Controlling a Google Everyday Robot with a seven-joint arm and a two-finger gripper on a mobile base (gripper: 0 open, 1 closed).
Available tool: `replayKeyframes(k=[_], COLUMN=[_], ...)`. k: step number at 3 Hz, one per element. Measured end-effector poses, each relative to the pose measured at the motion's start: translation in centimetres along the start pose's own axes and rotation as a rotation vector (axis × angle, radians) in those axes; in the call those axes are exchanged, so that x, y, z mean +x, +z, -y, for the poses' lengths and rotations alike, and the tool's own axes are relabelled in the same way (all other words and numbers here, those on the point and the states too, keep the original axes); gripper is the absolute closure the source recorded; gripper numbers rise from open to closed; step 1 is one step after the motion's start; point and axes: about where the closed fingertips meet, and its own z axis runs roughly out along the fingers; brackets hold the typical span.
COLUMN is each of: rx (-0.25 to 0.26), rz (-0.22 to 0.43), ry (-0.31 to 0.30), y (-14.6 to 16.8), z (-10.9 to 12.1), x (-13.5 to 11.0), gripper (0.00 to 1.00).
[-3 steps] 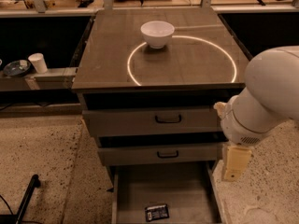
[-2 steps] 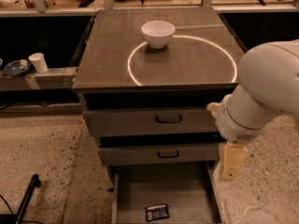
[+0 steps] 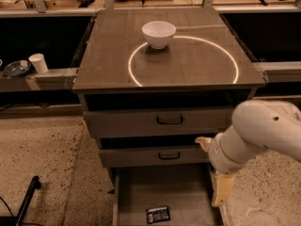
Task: Pick rxbar blueberry from bottom drawer and place on counter
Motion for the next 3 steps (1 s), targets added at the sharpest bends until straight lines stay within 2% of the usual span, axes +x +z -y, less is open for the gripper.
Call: replayKeyframes(k=[1,2,3], rx=[0.022,0.021,0.021], rz=[0.087,0.088,0.088], ry=[-0.057,-0.091,-0.091], y=[3.17,3.25,3.25], z=[0.3,0.24,0.24], x=[1.42,1.36,1.36], gripper=[0.0,0.0,0.0])
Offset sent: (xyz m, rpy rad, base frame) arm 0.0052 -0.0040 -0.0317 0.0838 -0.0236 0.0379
